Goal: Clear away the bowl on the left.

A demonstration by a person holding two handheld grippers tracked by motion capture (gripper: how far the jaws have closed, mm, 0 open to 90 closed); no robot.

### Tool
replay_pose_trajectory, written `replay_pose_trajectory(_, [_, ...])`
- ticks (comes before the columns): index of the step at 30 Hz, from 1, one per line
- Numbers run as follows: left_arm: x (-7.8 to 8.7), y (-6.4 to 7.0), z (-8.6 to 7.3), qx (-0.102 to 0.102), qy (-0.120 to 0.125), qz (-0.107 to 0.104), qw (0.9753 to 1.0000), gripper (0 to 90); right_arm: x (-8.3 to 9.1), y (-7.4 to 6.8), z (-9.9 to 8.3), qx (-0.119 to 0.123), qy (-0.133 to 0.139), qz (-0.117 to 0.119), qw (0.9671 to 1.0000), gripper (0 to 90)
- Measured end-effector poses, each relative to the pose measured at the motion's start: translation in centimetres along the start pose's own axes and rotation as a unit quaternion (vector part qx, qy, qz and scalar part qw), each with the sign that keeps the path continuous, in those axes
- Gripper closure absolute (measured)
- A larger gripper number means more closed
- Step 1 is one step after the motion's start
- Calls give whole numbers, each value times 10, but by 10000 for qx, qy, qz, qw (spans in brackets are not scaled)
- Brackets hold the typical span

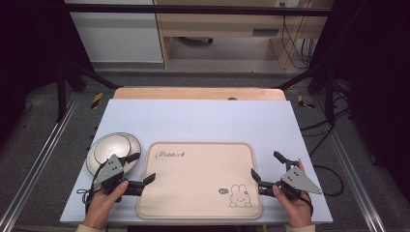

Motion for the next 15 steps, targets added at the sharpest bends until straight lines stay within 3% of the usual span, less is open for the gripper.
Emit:
replay_pose_trajectory(4, [-1, 1, 1, -70, -48, 9, 10000, 45, -2, -1, -3, 13, -125, -10, 9999, 44])
replay_pose_trajectory(7, [-2, 1, 3, 12, -32, -3, 10000, 43, -2, 0, -5, 57, -170, -37, 9998, 44])
replay_pose_trajectory(11, [-3, 1, 11, 25, 11, 25, 10000, 43, 0, 5, -4, -76, -129, -173, 9997, 45])
replay_pose_trajectory(15, [-3, -10, 30, 161, 37, 316, 9994, 55, 0, 12, -7, -194, -195, -383, 9989, 51])
Point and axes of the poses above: each handheld gripper's, and its own axes: x roughly backward along the jaws, z roughly out of its top, y roughly to its right, the point moved 9 cm from there along -x, roughly forward along the jaws, and after that the axes turned 2 degrees about x, right-handed, at the moved point
